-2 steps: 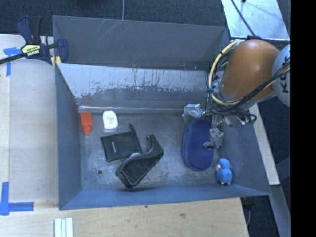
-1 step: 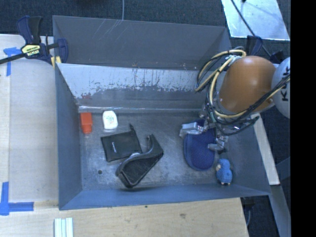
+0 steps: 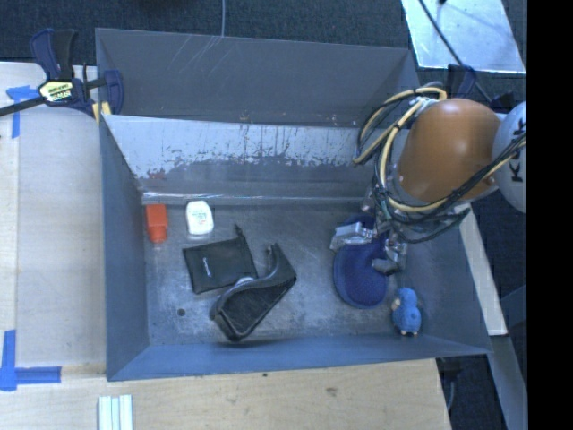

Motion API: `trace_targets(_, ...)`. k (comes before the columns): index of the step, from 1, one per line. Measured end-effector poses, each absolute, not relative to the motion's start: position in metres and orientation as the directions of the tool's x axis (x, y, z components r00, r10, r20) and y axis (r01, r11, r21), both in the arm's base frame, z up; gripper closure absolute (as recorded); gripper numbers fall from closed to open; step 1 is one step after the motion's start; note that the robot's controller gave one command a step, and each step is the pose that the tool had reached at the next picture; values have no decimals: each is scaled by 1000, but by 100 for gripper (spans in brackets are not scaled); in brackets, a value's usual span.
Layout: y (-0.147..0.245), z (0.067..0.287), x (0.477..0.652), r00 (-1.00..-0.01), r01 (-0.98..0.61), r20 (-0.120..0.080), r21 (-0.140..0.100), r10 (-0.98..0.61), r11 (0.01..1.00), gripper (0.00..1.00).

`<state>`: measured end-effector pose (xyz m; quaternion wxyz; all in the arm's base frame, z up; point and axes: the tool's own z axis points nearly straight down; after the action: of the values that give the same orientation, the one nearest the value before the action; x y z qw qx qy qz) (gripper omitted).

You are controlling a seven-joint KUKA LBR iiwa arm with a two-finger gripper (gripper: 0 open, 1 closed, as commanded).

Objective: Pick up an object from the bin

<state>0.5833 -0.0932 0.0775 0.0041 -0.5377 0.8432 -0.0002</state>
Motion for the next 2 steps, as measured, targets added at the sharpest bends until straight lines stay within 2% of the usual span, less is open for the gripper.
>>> trace_targets(1,-120,189,561,-420,-907,-2,-10,-907,420,100)
trace_targets(2,-149,438,545,-379,-925,-2,-12,-925,379,100)
